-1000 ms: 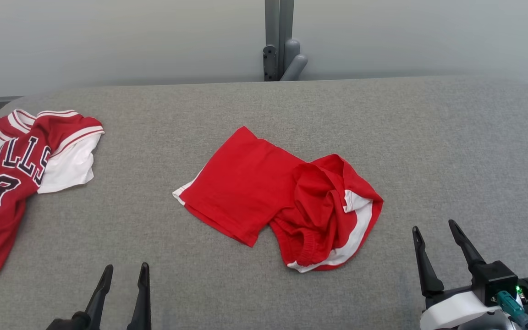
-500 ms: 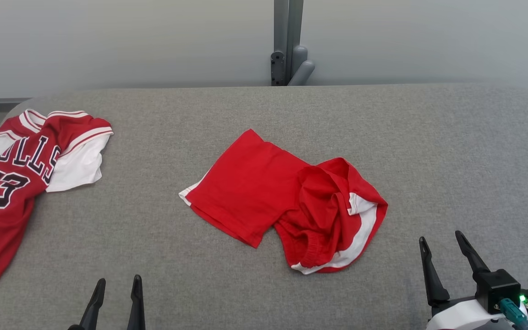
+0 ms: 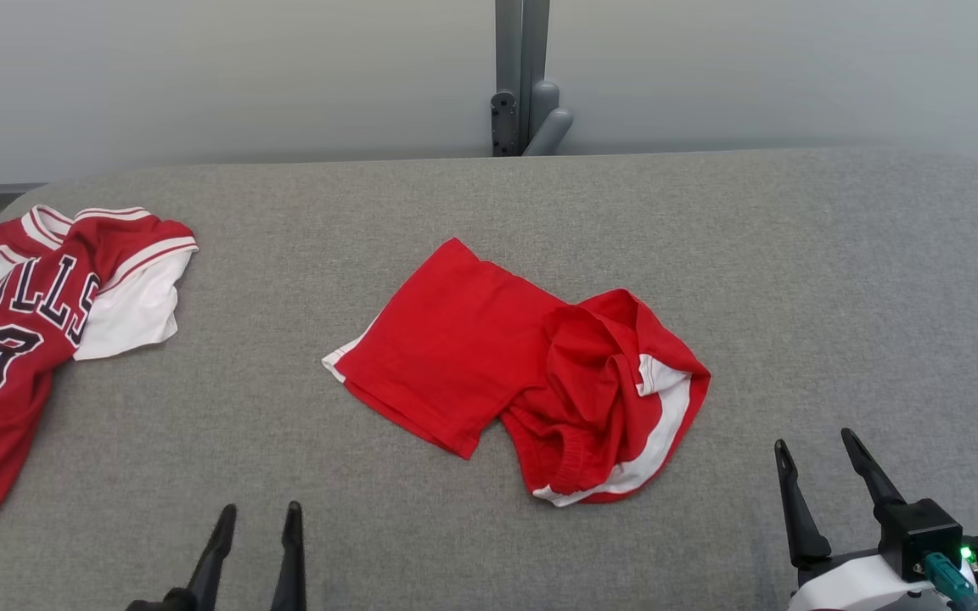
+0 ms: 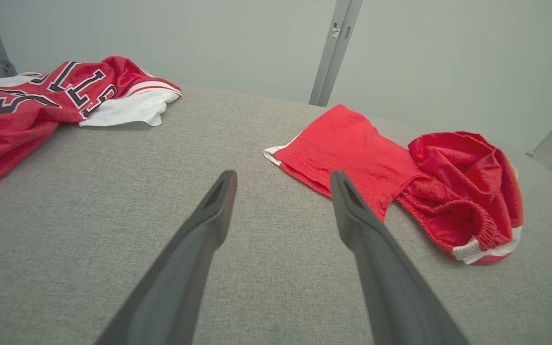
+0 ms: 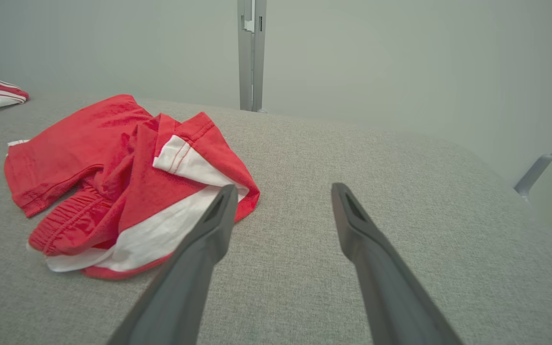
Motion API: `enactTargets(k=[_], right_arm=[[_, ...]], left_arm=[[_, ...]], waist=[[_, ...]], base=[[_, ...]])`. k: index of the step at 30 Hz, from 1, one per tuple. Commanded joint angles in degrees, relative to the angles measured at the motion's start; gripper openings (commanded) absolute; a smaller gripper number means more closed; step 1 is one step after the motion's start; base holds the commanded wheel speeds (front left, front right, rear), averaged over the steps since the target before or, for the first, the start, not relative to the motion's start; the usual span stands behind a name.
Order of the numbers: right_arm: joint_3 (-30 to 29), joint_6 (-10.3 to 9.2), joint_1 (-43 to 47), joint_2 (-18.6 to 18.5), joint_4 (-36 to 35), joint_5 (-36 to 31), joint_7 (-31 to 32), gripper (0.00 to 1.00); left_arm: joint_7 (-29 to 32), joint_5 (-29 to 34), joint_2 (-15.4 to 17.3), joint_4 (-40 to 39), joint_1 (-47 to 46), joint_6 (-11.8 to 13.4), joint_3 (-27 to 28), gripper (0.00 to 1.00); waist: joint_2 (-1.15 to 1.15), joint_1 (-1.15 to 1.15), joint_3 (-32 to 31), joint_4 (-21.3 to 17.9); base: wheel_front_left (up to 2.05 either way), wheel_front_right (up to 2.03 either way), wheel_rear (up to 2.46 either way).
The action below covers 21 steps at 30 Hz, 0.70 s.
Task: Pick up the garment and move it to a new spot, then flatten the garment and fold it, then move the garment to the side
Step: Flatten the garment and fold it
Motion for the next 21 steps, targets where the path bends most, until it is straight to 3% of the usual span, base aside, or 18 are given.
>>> enactTargets(k=[1,5,6,13,21], right_arm=[[0.00,-0.06,0.49,-0.16,0.02,0.09,-0.04,1.00],[0.45,-0.06,-0.28,-0.16,0.05,-0.36,-0.04,1.00],[0.68,-0.06,-0.70,-0.16,-0.12,-0.47,-0.05,1.00],[1.76,-0.06,-2.26,-0.16,-0.43,-0.32,-0.04,1.00],[1.14,-0.06,-3.76,-0.16,-0.65,0.66,-0.05,1.00]], left_arm=[[-0.03,-0.29,0.35,0.17,-1.34,-0.16,-0.90,1.00],[-0.03,-1.70,1.05,1.24,-4.17,-0.17,-7.60,1.00],[-0.03,-2.77,1.56,2.14,-6.63,-0.17,-12.39,1.00],[2.50,-8.07,4.76,8.86,-16.81,-0.11,-29.39,1.00],[2.81,-13.77,7.92,16.72,-25.86,-0.10,-39.51,1.00]], waist=[[0.01,0.00,0.05,-0.06],[0.01,0.00,0.58,-0.49],[0.01,0.00,0.98,-0.80],[0.01,0.00,3.01,-4.31],[0.01,0.00,6.27,-9.21]], base=[[0.00,0.00,0.00],[0.00,0.00,0.00],[0.00,0.00,0.00],[0.00,0.00,0.00],[0.00,0.00,0.00]])
